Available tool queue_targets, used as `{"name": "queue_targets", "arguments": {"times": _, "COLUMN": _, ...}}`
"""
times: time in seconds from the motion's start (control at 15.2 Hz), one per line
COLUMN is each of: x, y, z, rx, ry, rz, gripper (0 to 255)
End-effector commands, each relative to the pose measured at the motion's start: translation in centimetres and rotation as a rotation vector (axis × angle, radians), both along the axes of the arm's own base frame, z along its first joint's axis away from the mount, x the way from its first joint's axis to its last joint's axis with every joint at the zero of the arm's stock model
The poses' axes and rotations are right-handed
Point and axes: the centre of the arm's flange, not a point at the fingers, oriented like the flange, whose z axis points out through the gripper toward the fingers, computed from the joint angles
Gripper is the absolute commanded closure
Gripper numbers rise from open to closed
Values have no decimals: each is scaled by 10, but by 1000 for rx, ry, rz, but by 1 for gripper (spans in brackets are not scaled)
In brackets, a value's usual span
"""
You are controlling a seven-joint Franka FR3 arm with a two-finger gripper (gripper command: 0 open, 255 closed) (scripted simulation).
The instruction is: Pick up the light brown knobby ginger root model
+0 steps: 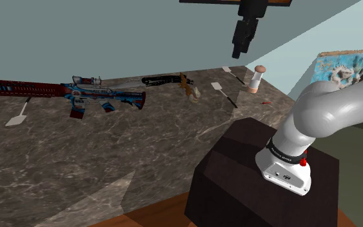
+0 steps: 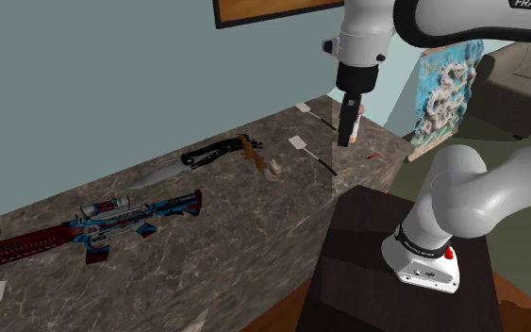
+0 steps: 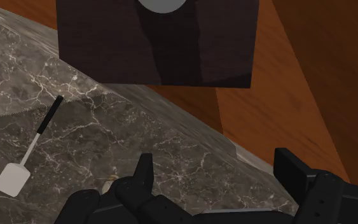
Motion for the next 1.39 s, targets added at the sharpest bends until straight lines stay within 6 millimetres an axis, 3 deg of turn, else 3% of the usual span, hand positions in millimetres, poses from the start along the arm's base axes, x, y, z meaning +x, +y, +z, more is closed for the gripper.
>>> {"name": "queue_targets", "arguments": {"times": 0.0, "x": 0, "y": 0, "z": 0, "rx": 0, "ry": 0, "rz": 0, "gripper": 0}}
{"name": "queue_targets", "arguments": {"times": 1.32, "x": 169, "y": -89, "z": -170, "rx": -80, "ry": -33, "rz": -19, "gripper": 0}}
